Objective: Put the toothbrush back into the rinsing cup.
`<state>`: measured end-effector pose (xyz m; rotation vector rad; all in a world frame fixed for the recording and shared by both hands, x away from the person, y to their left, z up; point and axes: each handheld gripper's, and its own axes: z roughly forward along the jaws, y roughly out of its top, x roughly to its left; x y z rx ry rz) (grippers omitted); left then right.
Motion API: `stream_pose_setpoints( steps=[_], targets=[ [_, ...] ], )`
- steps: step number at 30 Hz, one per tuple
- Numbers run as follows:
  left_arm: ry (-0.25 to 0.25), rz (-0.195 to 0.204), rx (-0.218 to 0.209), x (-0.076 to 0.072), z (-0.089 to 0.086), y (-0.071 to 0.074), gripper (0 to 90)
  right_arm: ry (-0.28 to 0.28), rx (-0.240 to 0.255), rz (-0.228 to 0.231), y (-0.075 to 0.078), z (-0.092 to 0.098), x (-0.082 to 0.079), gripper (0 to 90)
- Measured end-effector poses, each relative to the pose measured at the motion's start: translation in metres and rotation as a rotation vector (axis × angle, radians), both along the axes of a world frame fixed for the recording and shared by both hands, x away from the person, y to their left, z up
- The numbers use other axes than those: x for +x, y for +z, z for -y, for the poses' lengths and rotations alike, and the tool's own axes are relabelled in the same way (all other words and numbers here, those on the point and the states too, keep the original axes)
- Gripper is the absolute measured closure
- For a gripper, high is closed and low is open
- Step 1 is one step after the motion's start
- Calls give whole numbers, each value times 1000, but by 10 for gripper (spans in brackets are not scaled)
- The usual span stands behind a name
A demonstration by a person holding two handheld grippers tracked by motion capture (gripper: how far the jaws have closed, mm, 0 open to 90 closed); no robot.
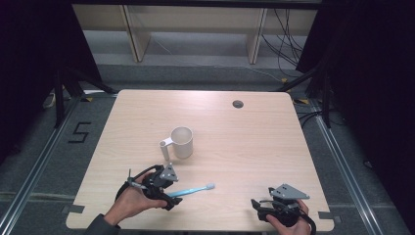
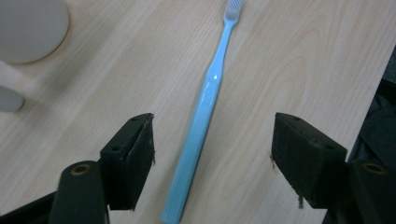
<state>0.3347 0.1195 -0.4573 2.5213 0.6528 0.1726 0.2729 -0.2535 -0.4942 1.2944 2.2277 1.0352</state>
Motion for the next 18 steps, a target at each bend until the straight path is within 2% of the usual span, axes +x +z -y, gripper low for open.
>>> stream_pose_setpoints(
  steps=[1, 6, 9, 11, 13, 15, 16, 18],
  targets=[
    [-9, 4, 8, 2, 3, 0, 312, -1, 8, -18, 0, -1, 0, 243],
    [-33, -13, 40, 9, 12, 0, 350, 4, -1, -3, -1, 0, 0, 244],
    [-71, -40, 81, 13, 17, -3, 421, 3, 6, -9, 0, -1, 0, 244],
    [-67, -53, 103, 15, 19, -6, 456, 7, -1, 1, -1, 0, 0, 244],
    [-90, -50, 125, 18, 21, -8, 491, 8, -3, -5, -1, -1, 0, 244],
    [-77, -70, 137, 18, 24, -9, 522, 17, -10, 11, -1, 0, 1, 244],
    [-91, -58, 149, 20, 25, -10, 540, 23, -19, 17, -1, 0, 2, 244],
    [-81, -80, 148, 21, 28, -11, 582, -2, 11, -32, -1, -2, -1, 244]
  ],
)
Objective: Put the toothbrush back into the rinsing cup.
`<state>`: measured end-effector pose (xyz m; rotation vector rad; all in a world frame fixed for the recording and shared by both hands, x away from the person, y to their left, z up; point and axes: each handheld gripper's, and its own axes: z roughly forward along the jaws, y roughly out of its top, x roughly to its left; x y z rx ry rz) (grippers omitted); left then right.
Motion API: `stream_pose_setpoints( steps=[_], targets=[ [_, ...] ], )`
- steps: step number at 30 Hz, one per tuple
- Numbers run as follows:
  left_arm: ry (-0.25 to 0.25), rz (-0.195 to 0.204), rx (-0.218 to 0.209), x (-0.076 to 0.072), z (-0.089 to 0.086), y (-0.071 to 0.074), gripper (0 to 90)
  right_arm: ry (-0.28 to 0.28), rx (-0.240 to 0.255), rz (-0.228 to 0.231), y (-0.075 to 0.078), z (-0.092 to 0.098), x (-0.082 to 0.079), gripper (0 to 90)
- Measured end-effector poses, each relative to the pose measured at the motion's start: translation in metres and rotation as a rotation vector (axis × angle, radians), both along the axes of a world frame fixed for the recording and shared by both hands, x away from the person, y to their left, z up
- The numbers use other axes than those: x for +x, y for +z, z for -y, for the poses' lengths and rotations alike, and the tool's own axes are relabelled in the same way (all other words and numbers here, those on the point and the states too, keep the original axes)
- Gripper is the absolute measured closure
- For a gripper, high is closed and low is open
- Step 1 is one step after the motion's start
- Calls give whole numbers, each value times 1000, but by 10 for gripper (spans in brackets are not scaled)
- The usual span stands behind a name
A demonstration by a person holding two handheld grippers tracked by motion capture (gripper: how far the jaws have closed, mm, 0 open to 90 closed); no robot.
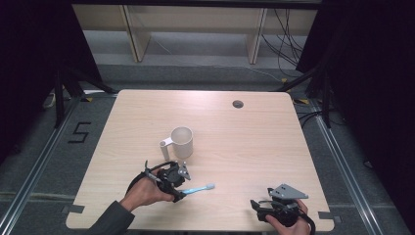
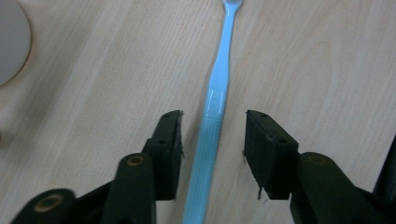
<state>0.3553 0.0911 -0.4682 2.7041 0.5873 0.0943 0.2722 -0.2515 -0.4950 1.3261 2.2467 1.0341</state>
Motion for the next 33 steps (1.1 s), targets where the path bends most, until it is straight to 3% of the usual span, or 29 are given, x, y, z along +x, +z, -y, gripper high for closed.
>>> stream_pose_setpoints(
  steps=[1, 3, 5, 7, 8, 10, 14, 16, 17, 18, 21, 33],
  targets=[
    [-17, 5, 10, 2, 2, 0, 592, 20, -23, 31, 0, 2, 2, 245],
    [-25, 7, 20, 4, 5, 0, 607, 24, -27, 45, 0, 3, 2, 245],
    [-21, -14, 35, 4, 9, 0, 621, 48, -9, 34, -1, 2, 4, 247],
    [-33, -18, 62, 5, 12, -1, 644, 26, -27, 48, 0, 2, 3, 248],
    [-33, -17, 68, 6, 14, -2, 655, 37, -7, 34, 0, 1, 3, 248],
    [-43, -21, 87, 7, 16, -4, 670, 31, -30, 44, 0, 2, 3, 248],
    [-72, -26, 116, 9, 20, -6, 700, 33, -26, 42, 0, 2, 3, 248],
    [-79, -24, 131, 10, 22, -6, 711, 28, -14, 18, -1, 0, 2, 250],
    [-84, -28, 141, 10, 24, -6, 712, 46, -35, 52, -1, 2, 4, 250],
    [-86, -21, 145, 10, 24, -5, 712, 28, -11, 31, 0, 0, 3, 250],
    [-99, -24, 158, 11, 27, -5, 722, 35, -8, 20, -2, 0, 2, 251],
    [-108, -33, 195, 13, 33, -10, 749, 42, -19, 32, 0, 1, 3, 253]
  ],
)
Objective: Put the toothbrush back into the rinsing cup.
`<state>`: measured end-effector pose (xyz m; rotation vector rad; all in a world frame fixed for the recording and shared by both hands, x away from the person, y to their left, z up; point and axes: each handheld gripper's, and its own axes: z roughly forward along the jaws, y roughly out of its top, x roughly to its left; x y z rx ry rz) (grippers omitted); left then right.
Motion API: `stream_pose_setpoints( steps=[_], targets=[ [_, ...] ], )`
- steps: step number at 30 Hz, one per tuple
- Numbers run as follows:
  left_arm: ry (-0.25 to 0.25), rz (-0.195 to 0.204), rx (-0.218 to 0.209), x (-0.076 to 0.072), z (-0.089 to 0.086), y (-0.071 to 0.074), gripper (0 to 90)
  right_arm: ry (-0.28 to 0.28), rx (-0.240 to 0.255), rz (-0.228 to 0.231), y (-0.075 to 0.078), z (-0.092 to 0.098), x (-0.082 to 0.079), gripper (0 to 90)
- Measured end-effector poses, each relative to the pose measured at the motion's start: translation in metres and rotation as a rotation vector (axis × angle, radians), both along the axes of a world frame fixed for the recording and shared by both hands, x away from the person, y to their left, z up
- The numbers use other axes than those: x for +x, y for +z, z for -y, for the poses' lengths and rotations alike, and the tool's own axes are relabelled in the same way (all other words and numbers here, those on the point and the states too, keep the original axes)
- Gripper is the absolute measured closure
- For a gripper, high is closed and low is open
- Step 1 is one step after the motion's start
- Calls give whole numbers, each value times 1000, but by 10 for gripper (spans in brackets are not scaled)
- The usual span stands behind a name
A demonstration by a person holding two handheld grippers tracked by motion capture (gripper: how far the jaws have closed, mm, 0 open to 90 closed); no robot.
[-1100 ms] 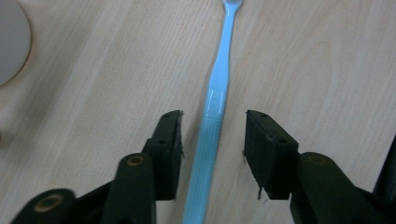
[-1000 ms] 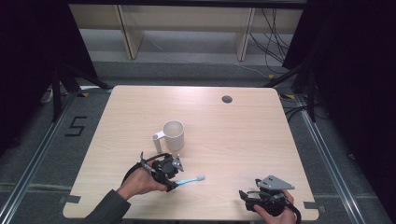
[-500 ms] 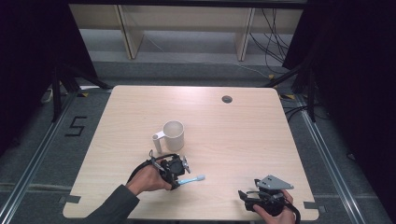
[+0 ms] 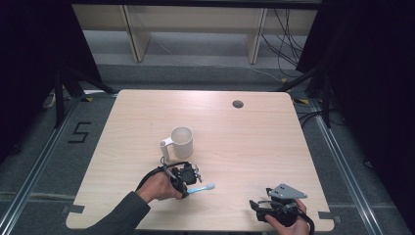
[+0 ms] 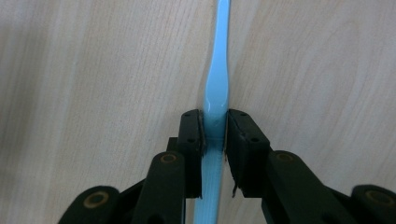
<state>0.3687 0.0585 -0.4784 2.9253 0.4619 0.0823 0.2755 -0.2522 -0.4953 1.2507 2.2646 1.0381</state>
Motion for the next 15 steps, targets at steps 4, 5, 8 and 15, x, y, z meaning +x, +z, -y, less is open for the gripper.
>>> stream_pose_setpoints(
  steps=[4, 5, 8, 15],
  targets=[
    [-8, -5, 13, 1, 2, 1, 760, 5, 4, -5, 0, 0, 0, 254],
    [-5, -9, 15, 1, 2, 1, 765, 1, 2, 0, 0, 0, 0, 254],
    [9, -25, 17, 3, 3, 0, 768, -1, 1, 9, 0, 0, 0, 256],
    [31, -50, 37, 6, 4, 1, 773, -4, 12, -5, 0, -1, -1, 258]
  ],
)
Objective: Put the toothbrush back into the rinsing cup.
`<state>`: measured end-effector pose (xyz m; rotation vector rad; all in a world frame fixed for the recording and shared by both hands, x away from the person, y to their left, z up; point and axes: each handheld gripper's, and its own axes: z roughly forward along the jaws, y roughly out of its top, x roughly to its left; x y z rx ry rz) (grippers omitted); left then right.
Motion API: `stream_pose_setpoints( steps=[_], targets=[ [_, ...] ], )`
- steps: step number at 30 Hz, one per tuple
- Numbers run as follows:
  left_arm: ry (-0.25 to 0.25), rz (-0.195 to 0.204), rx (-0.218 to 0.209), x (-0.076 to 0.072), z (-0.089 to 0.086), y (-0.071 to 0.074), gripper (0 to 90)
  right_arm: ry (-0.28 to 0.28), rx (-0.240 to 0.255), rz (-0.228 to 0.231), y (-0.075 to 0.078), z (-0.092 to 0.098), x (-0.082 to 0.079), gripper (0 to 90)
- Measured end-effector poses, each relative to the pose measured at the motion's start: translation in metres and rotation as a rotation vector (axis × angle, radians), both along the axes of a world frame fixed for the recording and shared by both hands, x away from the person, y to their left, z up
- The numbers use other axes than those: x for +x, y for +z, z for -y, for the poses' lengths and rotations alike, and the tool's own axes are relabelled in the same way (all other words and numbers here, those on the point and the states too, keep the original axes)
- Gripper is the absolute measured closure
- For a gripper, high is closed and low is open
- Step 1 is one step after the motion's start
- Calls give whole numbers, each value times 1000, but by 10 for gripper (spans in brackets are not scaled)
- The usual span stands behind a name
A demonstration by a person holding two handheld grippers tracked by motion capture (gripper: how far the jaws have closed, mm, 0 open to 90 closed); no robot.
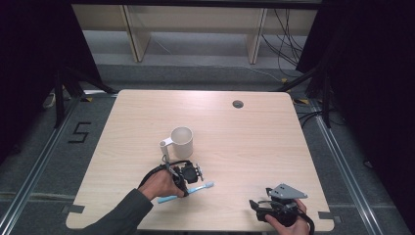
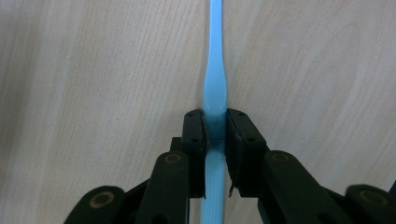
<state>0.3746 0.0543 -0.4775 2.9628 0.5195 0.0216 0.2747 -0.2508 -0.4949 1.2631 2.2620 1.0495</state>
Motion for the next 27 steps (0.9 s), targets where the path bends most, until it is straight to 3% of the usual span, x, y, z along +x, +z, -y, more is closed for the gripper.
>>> stream_pose_setpoints(
  steps=[1, 2, 5, 6, 8, 10, 12, 21, 27],
  targets=[
    [2, -3, 4, 0, 0, 0, 774, -4, 7, -9, 0, -1, -1, 258],
    [6, -4, 7, 0, 1, 0, 776, 19, -9, 30, 0, 1, 2, 258],
    [10, -10, 13, 1, 2, 0, 779, 1, 1, 1, 0, 0, 0, 260],
    [10, -11, 14, 1, 2, 0, 780, 20, -21, 27, 1, 2, 1, 260],
    [12, -17, 14, 2, 2, 0, 781, 20, -10, 32, 0, 1, 2, 261],
    [26, -22, 9, 1, 2, 0, 781, 0, 2, 3, 0, 0, 0, 261],
    [20, -18, 8, 2, 1, 0, 782, -2, -2, 13, 1, 1, 0, 261],
    [67, 4, -83, 1, -11, 14, 783, 1, -2, 12, 0, 2, 1, 262],
    [95, 31, -176, 0, -22, 29, 783, -1, -1, 15, 0, 2, 1, 262]
  ],
)
